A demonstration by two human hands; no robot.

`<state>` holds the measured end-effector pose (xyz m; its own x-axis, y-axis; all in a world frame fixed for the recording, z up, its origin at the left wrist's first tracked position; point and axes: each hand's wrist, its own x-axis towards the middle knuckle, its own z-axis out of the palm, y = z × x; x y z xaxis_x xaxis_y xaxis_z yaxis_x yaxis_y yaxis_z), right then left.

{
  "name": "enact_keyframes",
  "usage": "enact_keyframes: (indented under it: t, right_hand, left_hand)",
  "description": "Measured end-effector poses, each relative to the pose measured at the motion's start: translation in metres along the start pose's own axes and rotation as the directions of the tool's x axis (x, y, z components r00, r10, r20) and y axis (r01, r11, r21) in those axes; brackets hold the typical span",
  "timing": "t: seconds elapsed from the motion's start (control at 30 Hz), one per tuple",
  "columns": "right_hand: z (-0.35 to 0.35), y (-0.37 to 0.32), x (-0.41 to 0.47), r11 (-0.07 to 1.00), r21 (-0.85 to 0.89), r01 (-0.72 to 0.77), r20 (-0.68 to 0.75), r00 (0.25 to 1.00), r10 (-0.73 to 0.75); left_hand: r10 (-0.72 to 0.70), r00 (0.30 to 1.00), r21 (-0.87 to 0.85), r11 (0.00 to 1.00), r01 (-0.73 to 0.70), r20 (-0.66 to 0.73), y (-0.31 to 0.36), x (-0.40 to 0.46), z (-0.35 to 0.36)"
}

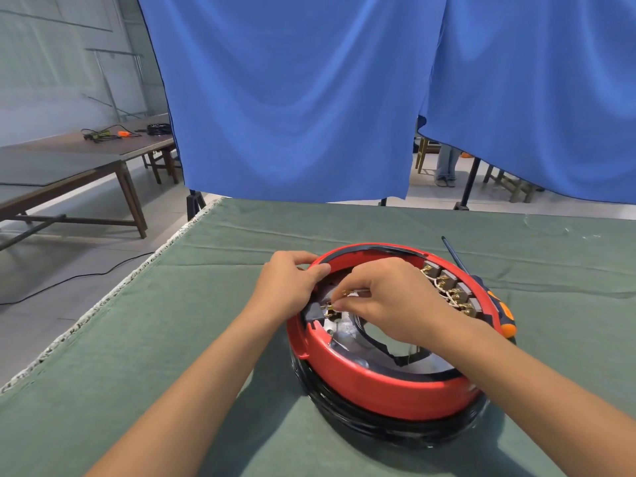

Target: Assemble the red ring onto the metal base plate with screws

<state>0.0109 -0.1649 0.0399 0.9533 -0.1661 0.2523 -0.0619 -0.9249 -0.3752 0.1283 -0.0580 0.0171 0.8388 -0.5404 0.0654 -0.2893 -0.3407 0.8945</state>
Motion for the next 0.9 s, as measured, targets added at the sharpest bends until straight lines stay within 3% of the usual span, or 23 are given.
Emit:
enact_keyframes:
  t: [0.23, 0.37, 0.6, 0.9]
  right_hand:
    - [0.003, 0.002, 0.006, 1.000, 0.029, 0.000, 0.040, 0.999, -0.001]
    - [0.005, 0.005, 0.005, 0.990, 0.138, -0.018, -0.008, 1.000, 0.019]
    - [0.009, 0.010, 0.005, 0.986, 0.167, -0.029, -0.005, 1.000, 0.031]
    - [0.009, 0.003, 0.003, 0.994, 0.105, 0.017, -0.055, 0.998, -0.011]
  left_hand:
    - [0.005, 1.000, -0.262, 0.965, 0.003, 0.031, -0.002, -0.003, 0.002]
    - [0.015, 0.999, -0.240, 0.971, -0.005, 0.037, -0.003, 0.000, 0.000]
    - [0.027, 1.000, -0.227, 0.974, -0.023, 0.012, -0.005, 0.001, 0.001]
    - [0.029, 1.000, -0.209, 0.978, -0.029, -0.003, -0.005, 0.000, 0.001]
